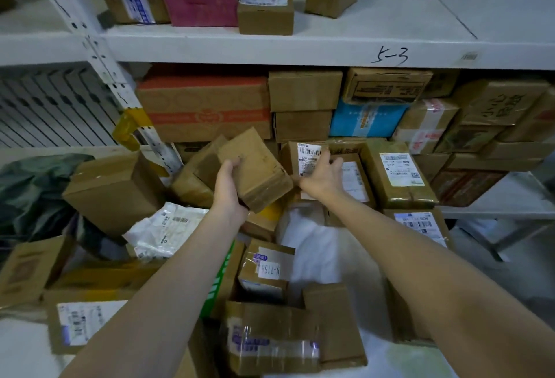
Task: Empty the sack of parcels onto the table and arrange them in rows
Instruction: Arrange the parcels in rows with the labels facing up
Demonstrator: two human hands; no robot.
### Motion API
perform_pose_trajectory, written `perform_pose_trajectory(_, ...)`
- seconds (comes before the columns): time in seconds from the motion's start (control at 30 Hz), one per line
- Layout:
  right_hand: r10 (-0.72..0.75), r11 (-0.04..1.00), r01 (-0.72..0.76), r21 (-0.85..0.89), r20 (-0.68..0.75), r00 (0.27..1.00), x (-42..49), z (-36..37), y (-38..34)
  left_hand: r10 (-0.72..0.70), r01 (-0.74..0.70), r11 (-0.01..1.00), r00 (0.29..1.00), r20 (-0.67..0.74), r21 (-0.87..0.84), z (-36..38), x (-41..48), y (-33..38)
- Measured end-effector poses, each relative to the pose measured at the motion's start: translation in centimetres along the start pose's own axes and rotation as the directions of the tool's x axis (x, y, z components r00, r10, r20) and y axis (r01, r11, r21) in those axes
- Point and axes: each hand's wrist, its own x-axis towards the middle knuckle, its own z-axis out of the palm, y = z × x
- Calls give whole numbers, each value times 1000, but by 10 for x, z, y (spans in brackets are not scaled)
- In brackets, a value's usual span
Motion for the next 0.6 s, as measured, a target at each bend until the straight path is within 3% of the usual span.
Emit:
perform_pose_trajectory(0.13,14,993,-21,-114,-61,998,32,17,-7,-122,131,988,987,102,-86,-9,16,-8)
perform_pose_trajectory(0.23,34,988,-36,-152,-15,999,52,17,-10,-169,191,973,972,164,-127,-13,25,-13)
perform_pose_trajectory(0.37,127,989,-122,-80,66,990,64,11,-10,-192,220,963,966,176,-156,-13,35,-16)
perform_pose_trajectory(0.6,98,993,-100,-54,-44,994,69,25,-5,-197,231,963,954,224,-137,-12,44,-19)
